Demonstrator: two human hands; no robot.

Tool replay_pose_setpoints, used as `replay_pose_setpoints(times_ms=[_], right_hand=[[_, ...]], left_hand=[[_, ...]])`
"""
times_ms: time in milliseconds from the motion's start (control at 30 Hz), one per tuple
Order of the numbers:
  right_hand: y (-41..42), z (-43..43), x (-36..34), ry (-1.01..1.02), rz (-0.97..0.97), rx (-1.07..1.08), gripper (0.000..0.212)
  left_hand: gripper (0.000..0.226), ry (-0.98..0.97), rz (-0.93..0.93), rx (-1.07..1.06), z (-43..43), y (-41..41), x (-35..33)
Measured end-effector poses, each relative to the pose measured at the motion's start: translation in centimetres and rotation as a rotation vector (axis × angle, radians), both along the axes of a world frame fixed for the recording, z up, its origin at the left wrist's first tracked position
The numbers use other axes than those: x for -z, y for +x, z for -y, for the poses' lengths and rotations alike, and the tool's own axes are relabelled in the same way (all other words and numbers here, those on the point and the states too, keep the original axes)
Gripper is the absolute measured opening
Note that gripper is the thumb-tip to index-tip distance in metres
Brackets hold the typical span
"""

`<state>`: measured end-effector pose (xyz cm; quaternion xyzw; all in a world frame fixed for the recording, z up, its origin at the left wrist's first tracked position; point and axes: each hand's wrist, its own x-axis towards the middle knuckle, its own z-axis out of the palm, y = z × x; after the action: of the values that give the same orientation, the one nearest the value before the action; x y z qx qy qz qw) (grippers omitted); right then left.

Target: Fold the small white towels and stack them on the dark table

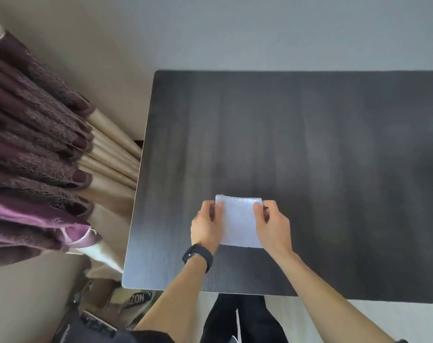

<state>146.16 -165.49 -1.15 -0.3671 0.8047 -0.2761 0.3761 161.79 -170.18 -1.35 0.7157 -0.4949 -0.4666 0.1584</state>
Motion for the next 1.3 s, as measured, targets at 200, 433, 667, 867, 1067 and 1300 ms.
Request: replay_pose_setpoints(times_ms=[200, 433, 667, 867, 1067, 1300], right_hand=[[0.9, 2.7, 4.1, 0.076, -0.251, -0.163, 0.029], [1.5, 3.8, 4.5, 0.177, -0.512, -0.212, 0.034], [2.3, 1.4, 5.9, -0.204, -0.648, -0.372, 0.042], [2.0, 0.6, 8.2, -0.013, -0.705, -0.55, 0.059], [2.1, 0.7, 7.8, 0.041, -0.662, -0.564, 0.061], [-0.7, -0.5, 0.8, 0.068, -0.444, -0.536, 0.063]], left_hand=[[0.015, -0.038, 0.324, 0.143, 2.1, 1.6, 4.1], [0.029, -0.164, 0.547, 0.282, 2.5, 1.8, 3.7], [0.059, -0.601, 0.567, 0.673, 1.6, 3.8, 6.0], [0.065, -0.419, 0.591, 0.772, 1.8, 4.9, 7.5], [0.066, -0.359, 0.631, 0.797, 2.0, 4.7, 7.0], [0.06, -0.249, 0.68, 0.932, 2.6, 2.5, 1.4]])
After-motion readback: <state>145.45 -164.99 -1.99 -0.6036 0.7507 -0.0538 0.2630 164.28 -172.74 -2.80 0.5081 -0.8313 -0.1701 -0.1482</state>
